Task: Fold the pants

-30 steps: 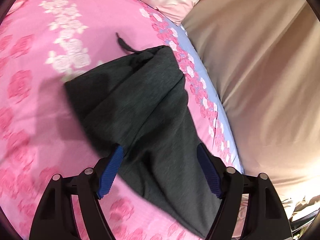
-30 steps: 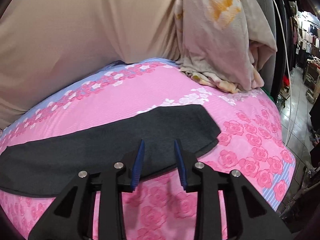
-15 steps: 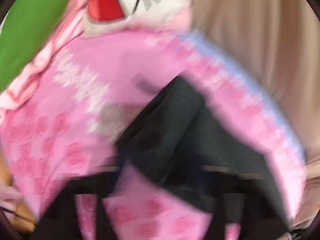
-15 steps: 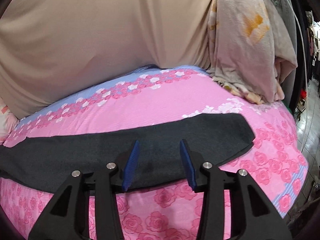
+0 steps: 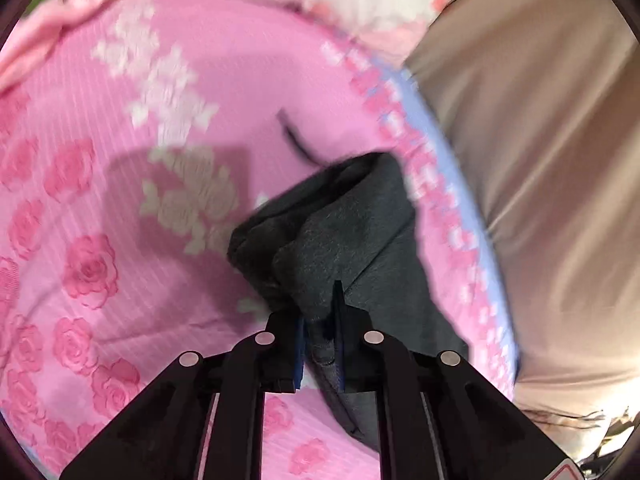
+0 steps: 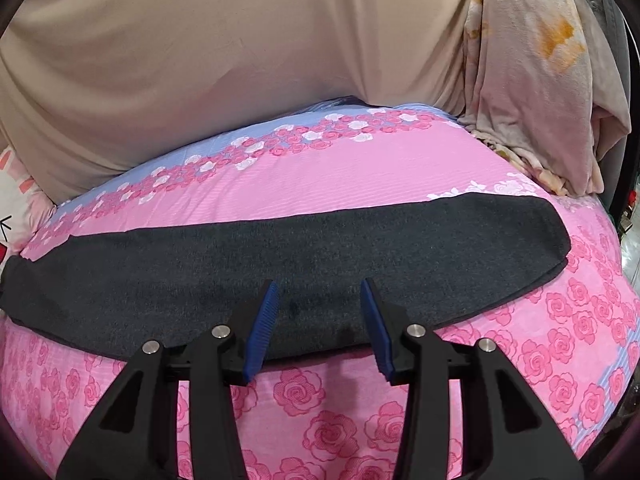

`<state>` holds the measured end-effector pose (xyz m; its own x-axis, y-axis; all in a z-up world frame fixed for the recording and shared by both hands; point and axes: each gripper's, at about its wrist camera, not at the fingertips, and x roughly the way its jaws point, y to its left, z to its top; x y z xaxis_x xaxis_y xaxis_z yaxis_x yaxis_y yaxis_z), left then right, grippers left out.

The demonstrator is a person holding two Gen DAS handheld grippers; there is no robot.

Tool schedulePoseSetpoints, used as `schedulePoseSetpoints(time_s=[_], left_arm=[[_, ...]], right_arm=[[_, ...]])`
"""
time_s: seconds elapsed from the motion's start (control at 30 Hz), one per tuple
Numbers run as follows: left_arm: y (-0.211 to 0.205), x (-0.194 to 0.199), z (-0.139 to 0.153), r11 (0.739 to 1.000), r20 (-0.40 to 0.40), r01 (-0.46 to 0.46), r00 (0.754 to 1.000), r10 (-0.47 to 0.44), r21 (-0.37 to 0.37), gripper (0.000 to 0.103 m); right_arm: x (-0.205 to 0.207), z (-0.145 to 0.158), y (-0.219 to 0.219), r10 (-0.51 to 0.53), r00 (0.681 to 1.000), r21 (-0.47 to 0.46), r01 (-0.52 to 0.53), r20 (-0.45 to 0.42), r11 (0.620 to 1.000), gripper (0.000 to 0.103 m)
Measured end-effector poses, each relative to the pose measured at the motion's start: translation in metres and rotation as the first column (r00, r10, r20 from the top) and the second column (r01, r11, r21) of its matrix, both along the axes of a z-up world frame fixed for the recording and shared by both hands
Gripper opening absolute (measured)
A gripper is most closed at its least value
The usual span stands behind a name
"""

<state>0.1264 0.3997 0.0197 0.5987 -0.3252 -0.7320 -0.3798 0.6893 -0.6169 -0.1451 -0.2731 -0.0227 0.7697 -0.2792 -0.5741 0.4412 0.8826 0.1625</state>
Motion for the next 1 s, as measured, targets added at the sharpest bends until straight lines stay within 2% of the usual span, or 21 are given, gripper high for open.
schedulePoseSetpoints(time_s=[0.1, 0.13, 0.2, 0.23, 0.27, 0.33, 0.37, 0.4, 0.43, 0.47, 0.5, 0.53, 0.6, 0.67, 0.73, 0.8, 0.9, 0.93, 0.97, 1.0], left_arm=[[-0.005, -0.011, 0.017, 0.996, 0.024, 0.003, 1.0, -0.005, 0.094, 0.011], [-0.005, -0.008, 0.01, 0.991, -0.006, 0.013, 1.0, -0.012, 0.131, 0.012], [-0.004, 0.003, -0.025, 0.989, -0.146, 0.037, 0.989, -0.016, 0.142, 0.017], [-0.003, -0.002, -0.025, 0.989, -0.114, 0.014, 0.994, 0.003, 0.146, 0.019], [-0.006, -0.008, -0.018, 0.984, -0.121, 0.015, 0.993, 0.006, 0.177, 0.023], [-0.01, -0.025, 0.001, 0.966, -0.109, -0.053, 0.991, 0.083, 0.253, 0.028], [-0.014, -0.039, 0.017, 0.946, -0.072, -0.108, 0.988, 0.136, 0.306, 0.037], [-0.018, -0.048, 0.028, 0.934, -0.038, -0.13, 0.988, 0.151, 0.332, 0.05], [-0.025, -0.052, 0.04, 0.926, 0.001, -0.14, 0.989, 0.149, 0.35, 0.057], [-0.031, -0.053, 0.046, 0.925, 0.017, -0.134, 0.99, 0.137, 0.356, 0.07], [-0.038, -0.049, 0.048, 0.924, 0.017, -0.129, 0.991, 0.131, 0.361, 0.08], [-0.043, -0.046, 0.046, 0.924, 0.01, -0.126, 0.991, 0.131, 0.362, 0.081], [-0.05, -0.036, 0.029, 0.929, -0.054, -0.109, 0.989, 0.136, 0.354, 0.081], [-0.054, -0.029, 0.008, 0.956, -0.09, -0.095, 0.988, 0.124, 0.279, 0.081], [-0.054, -0.027, -0.008, 0.975, -0.115, -0.088, 0.987, 0.113, 0.204, 0.081], [-0.056, -0.027, -0.016, 0.973, -0.132, -0.087, 0.984, 0.117, 0.212, 0.081], [-0.06, -0.028, -0.021, 0.959, -0.151, -0.083, 0.98, 0.127, 0.27, 0.081], [-0.059, -0.028, -0.023, 0.959, -0.156, -0.082, 0.98, 0.127, 0.27, 0.081], [-0.058, -0.028, -0.026, 0.96, -0.159, -0.083, 0.979, 0.129, 0.269, 0.081], [-0.059, -0.027, -0.026, 0.957, -0.153, -0.086, 0.979, 0.132, 0.276, 0.081]], right_arm=[[-0.004, -0.001, -0.004, -0.013, 1.0, -0.002, 0.013, 0.008, 1.0, 0.044], [-0.004, -0.003, -0.008, -0.019, 1.0, 0.004, 0.019, 0.004, 1.0, 0.045], [-0.004, -0.009, -0.017, -0.028, 1.0, 0.043, 0.029, -0.013, 0.999, 0.045], [-0.006, -0.01, -0.023, -0.036, 0.999, 0.059, 0.037, -0.012, 0.998, 0.045], [-0.008, -0.009, -0.026, -0.05, 0.999, 0.051, 0.05, -0.012, 0.997, 0.045], [-0.016, -0.007, -0.034, -0.077, 0.997, 0.011, 0.077, -0.021, 0.997, 0.045], [-0.02, -0.006, -0.039, -0.094, 0.995, -0.01, 0.094, -0.024, 0.996, 0.045], [-0.024, -0.005, -0.046, -0.115, 0.993, -0.028, 0.114, -0.032, 0.993, 0.045], [-0.028, -0.006, -0.058, -0.146, 0.988, -0.037, 0.145, -0.05, 0.989, 0.045], [-0.032, -0.007, -0.068, -0.172, 0.983, -0.03, 0.17, -0.058, 0.985, 0.045], [-0.037, -0.009, -0.08, -0.204, 0.977, -0.012, 0.203, -0.061, 0.979, 0.045], [-0.046, -0.011, -0.097, -0.243, 0.968, 0.026, 0.245, -0.06, 0.969, 0.045], [-0.06, -0.016, -0.116, -0.279, 0.959, 0.092, 0.282, -0.046, 0.955, 0.045], [-0.072, -0.018, -0.134, -0.296, 0.955, 0.142, 0.298, -0.032, 0.944, 0.045], [-0.072, -0.015, -0.149, -0.314, 0.949, 0.123, 0.317, -0.04, 0.941, 0.045], [-0.061, -0.012, -0.169, -0.312, 0.948, 0.079, 0.317, -0.066, 0.945, 0.05], [-0.04, -0.014, -0.194, -0.271, 0.958, 0.064, 0.277, -0.096, 0.959, 0.054], [-0.024, -0.02, -0.204, -0.226, 0.964, 0.072, 0.238, -0.136, 0.969, 0.051], [-0.017, -0.023, -0.208, -0.195, 0.967, 0.087, 0.211, -0.164, 0.974, 0.016], [-0.012, -0.02, -0.209, -0.167, 0.973, 0.118, 0.187, -0.158, 0.975, 0.004]])
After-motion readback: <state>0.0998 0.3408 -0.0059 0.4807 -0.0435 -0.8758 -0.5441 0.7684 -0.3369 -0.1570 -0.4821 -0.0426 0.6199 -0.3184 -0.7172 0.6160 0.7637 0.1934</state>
